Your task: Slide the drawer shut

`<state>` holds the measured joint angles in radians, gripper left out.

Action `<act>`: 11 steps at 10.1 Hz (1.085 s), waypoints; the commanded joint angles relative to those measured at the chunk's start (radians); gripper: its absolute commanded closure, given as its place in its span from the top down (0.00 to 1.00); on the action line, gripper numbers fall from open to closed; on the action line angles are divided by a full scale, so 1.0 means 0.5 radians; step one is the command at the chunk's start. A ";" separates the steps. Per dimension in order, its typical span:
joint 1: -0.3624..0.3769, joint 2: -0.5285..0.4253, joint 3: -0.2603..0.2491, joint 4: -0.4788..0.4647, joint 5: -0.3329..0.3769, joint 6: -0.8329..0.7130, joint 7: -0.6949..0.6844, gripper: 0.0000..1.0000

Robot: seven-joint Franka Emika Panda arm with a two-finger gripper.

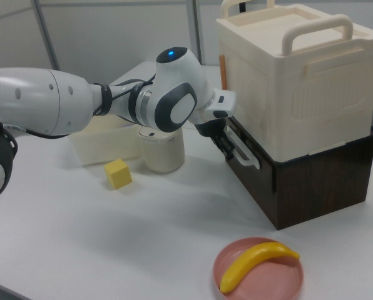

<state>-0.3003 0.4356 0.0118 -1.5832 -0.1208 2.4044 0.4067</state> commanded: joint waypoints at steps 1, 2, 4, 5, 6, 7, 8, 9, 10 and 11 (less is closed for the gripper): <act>0.008 0.037 -0.021 0.052 -0.041 0.090 0.033 0.00; 0.008 0.040 -0.021 0.052 -0.041 0.121 0.030 0.00; 0.036 0.031 -0.018 0.049 -0.062 0.118 0.027 0.00; 0.085 0.019 0.001 0.040 -0.071 0.094 0.027 0.03; 0.143 0.000 -0.002 0.037 -0.071 0.027 0.024 0.03; 0.222 -0.036 -0.002 0.040 -0.077 -0.123 0.015 0.03; 0.308 -0.100 0.001 0.037 -0.081 -0.267 -0.012 0.02; 0.379 -0.150 0.004 0.040 -0.078 -0.387 -0.064 0.02; 0.480 -0.226 0.007 0.037 -0.071 -0.573 -0.101 0.03; 0.563 -0.294 0.007 0.040 -0.056 -0.739 -0.105 0.03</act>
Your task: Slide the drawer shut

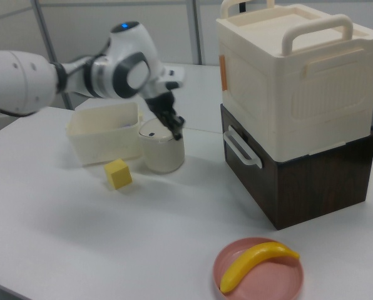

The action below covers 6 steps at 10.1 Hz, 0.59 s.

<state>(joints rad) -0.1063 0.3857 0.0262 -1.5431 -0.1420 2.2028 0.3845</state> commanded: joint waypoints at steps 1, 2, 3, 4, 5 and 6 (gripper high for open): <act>0.243 -0.286 -0.022 -0.043 -0.001 -0.523 -0.085 0.03; 0.292 -0.360 -0.019 -0.043 0.014 -0.683 -0.121 0.10; 0.320 -0.442 -0.019 -0.043 0.108 -0.806 -0.237 0.23; 0.317 -0.489 -0.022 -0.037 0.185 -0.868 -0.360 0.37; 0.311 -0.526 -0.022 -0.034 0.207 -0.929 -0.486 0.58; 0.305 -0.541 -0.025 -0.028 0.207 -0.987 -0.596 0.76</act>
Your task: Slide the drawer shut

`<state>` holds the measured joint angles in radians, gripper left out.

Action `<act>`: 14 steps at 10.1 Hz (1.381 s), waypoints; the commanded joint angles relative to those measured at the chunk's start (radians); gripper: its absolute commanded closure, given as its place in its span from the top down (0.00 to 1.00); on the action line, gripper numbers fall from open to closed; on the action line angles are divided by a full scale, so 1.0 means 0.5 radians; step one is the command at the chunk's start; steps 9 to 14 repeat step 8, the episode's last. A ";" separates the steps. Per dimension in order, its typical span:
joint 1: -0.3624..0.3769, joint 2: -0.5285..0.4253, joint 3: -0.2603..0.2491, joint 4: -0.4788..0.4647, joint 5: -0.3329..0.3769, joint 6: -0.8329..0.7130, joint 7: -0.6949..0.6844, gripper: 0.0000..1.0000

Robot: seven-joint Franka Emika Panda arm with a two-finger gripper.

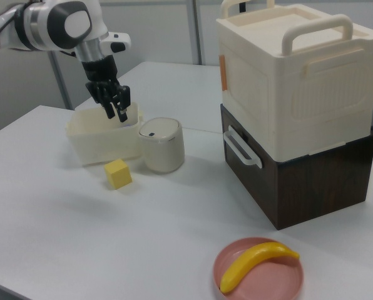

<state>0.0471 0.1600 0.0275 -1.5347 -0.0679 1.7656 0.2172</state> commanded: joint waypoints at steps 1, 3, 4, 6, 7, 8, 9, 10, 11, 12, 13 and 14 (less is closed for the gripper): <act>-0.005 -0.141 -0.039 -0.048 0.059 -0.165 -0.372 1.00; -0.002 -0.157 -0.043 -0.048 0.056 -0.239 -0.492 1.00; 0.007 -0.160 -0.040 -0.051 0.029 -0.245 -0.471 1.00; -0.002 -0.163 -0.040 -0.060 0.022 -0.273 -0.480 1.00; -0.002 -0.163 -0.040 -0.060 0.022 -0.273 -0.480 1.00; 0.001 -0.163 -0.040 -0.060 0.022 -0.276 -0.468 1.00; 0.001 -0.163 -0.040 -0.060 0.022 -0.276 -0.468 1.00; 0.001 -0.163 -0.040 -0.060 0.022 -0.276 -0.468 1.00; 0.001 -0.163 -0.040 -0.060 0.022 -0.276 -0.468 1.00; 0.001 -0.163 -0.040 -0.060 0.022 -0.276 -0.468 1.00; 0.001 -0.163 -0.040 -0.060 0.022 -0.276 -0.468 1.00; 0.001 -0.163 -0.040 -0.060 0.022 -0.276 -0.468 1.00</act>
